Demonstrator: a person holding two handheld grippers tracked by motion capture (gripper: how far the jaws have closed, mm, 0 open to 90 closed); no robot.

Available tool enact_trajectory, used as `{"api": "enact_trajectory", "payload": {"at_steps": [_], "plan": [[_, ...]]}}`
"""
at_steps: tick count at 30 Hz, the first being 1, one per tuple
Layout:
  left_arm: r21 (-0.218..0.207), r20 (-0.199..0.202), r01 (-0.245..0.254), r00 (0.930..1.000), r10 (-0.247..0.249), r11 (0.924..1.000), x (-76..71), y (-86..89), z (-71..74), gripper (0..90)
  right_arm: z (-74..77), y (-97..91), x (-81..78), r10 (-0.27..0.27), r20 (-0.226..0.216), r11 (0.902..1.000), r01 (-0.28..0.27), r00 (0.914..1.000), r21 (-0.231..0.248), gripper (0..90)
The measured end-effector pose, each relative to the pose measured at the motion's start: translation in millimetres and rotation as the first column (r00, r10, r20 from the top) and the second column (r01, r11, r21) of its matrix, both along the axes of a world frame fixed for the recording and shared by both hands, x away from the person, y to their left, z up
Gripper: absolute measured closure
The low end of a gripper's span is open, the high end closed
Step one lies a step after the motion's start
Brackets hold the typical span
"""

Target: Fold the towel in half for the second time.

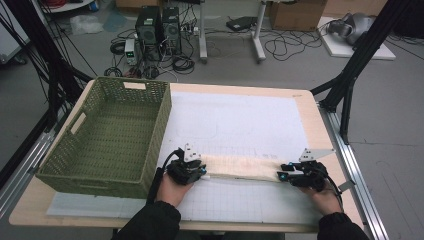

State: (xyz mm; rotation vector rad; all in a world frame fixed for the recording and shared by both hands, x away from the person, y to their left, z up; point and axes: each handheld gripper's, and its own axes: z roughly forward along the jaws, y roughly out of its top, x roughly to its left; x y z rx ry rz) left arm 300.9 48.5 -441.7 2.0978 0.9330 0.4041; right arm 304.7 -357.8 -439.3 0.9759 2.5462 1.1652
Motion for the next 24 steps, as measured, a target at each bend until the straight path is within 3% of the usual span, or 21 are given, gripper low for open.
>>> {"api": "enact_trajectory", "payload": {"at_steps": [2,4,7,11,13,18,24], "plan": [[-0.005,0.014,0.001,0.9999,-0.001,1.0000,-0.7,1.6,1.8,71.3,1.5,-1.0,-0.4,-0.003,-0.001,1.0000,0.003,1.0000,0.007,58.4],[-0.029,0.035,0.002,0.9994,-0.001,0.9996,-1.3,3.2,5.6,68.2,5.6,-3.8,-1.4,-0.029,0.028,0.9993,0.029,0.9992,0.026,56.6],[-0.058,0.056,0.014,0.9984,-0.010,0.9982,-0.6,1.2,13.0,63.8,8.5,-8.4,0.3,-0.055,0.020,0.9970,0.054,0.9983,0.056,55.2],[-0.049,0.087,0.060,0.9947,-0.055,0.9970,2.9,-8.3,25.3,62.5,9.8,-7.4,1.9,-0.060,0.021,0.9964,0.059,0.9980,0.061,53.4],[-0.034,0.086,0.067,0.9943,-0.064,0.9972,6.4,-11.7,28.2,62.1,10.3,-6.9,2.7,-0.068,0.011,0.9953,0.067,0.9976,0.070,53.0],[-0.052,0.079,0.079,0.9941,-0.074,0.9955,9.6,-14.4,29.7,61.2,9.4,-9.6,4.6,-0.074,0.004,0.9940,0.073,0.9973,0.081,52.6],[-0.040,0.071,0.085,0.9941,-0.082,0.9956,11.7,-13.7,28.1,61.2,8.7,-8.9,5.4,-0.074,0.003,0.9941,0.074,0.9972,0.079,52.3]]}}
